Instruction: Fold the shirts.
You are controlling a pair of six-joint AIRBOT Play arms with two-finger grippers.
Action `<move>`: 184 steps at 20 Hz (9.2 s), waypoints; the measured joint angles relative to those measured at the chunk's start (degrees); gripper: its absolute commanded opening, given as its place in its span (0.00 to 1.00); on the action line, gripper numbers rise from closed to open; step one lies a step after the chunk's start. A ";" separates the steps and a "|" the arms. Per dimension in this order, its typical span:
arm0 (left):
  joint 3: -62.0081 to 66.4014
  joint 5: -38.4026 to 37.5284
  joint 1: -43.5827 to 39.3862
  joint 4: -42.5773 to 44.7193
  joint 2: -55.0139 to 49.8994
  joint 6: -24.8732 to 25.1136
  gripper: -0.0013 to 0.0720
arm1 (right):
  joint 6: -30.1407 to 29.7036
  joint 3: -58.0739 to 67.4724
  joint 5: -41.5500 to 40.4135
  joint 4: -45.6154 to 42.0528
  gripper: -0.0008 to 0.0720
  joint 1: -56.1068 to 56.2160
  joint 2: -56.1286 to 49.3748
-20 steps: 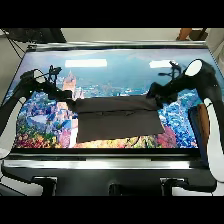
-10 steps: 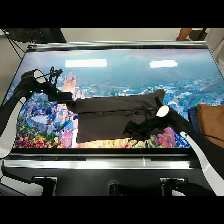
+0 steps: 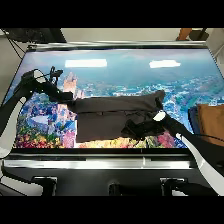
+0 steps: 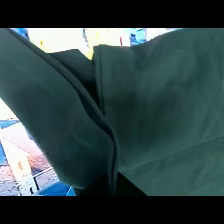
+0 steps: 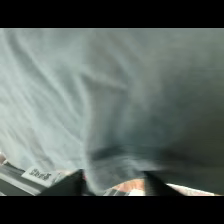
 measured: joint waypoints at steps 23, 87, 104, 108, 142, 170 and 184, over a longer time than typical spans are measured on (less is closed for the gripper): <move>0.02 -4.57 -2.69 -7.17 2.49 1.75 0.06 | -7.63 5.16 17.16 -16.55 0.98 -22.05 9.49; 4.87 -3.08 -3.78 -10.80 9.90 7.04 0.06 | -1.46 2.75 0.74 -26.10 0.07 10.75 25.75; 19.10 34.01 3.61 -13.18 51.34 -2.99 0.06 | 17.53 67.04 4.09 -72.89 0.07 11.02 36.30; 17.16 33.31 3.39 -9.09 48.87 -2.60 0.06 | 18.43 66.71 13.09 -75.95 0.07 11.02 30.38; -18.93 7.72 6.34 -24.76 2.99 6.54 0.73 | 5.68 51.23 40.00 -43.76 0.52 -24.17 -9.51; -24.57 23.43 -0.42 -35.45 -2.36 9.01 0.06 | -0.94 27.85 36.20 -36.85 0.71 -24.94 -7.10; -24.55 18.60 0.07 -35.63 0.59 11.37 0.05 | -0.85 14.84 23.26 -25.44 0.07 -24.96 -7.23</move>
